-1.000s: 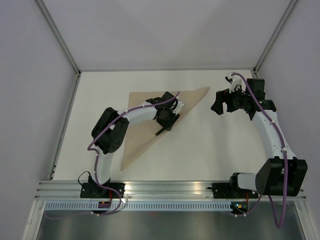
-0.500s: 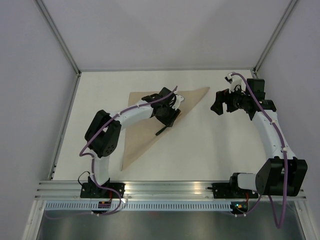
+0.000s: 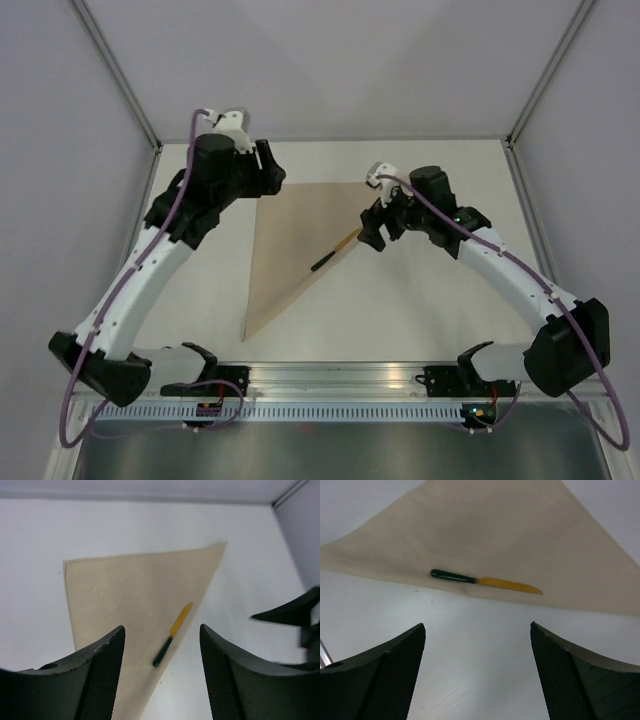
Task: Fold the napkin, place the utensils inside, and roll it up
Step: Fold the napkin
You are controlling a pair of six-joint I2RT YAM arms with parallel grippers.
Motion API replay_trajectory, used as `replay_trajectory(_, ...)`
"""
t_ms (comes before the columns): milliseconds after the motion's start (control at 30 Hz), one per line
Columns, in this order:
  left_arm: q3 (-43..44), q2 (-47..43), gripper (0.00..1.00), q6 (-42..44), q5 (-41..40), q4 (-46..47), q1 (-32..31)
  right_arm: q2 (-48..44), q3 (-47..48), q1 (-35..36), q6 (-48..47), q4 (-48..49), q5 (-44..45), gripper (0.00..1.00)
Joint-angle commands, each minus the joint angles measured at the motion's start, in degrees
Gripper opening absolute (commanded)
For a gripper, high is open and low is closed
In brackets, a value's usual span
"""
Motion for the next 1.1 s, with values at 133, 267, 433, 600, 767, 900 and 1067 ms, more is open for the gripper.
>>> replay_trajectory(133,0.5,-17.5,0.67,-13.6,-8.2,-7.4,-0.8,4.7,-4.7,27.3,-0.2,18.6,10.7,0.88)
replay_trajectory(267,2.0,-20.6,0.67,-14.4,-10.5,-11.3,-0.8,12.6,-1.5,40.3,-1.7,20.8,17.4,0.85)
replay_trajectory(433,2.3,-22.1,0.67,-15.1,-11.2,-12.9,-0.8,24.3,3.7,50.4,-1.0,22.7,21.6,0.76)
replay_trajectory(600,2.2,-22.4,0.67,-15.1,-12.1,-14.6,-0.8,31.0,8.0,55.7,-1.2,24.5,25.4,0.69)
replay_trajectory(767,1.9,-22.4,0.67,-15.1,-12.3,-14.8,-0.8,34.1,11.1,57.0,-0.5,24.4,25.4,0.65)
replay_trajectory(900,1.9,-22.3,0.67,-14.8,-12.3,-14.8,-0.8,35.8,12.3,59.1,-1.1,24.4,28.2,0.63)
replay_trajectory(1067,2.2,-22.1,0.66,-14.6,-11.7,-14.8,-0.8,37.7,13.5,60.1,-0.9,24.5,29.0,0.56)
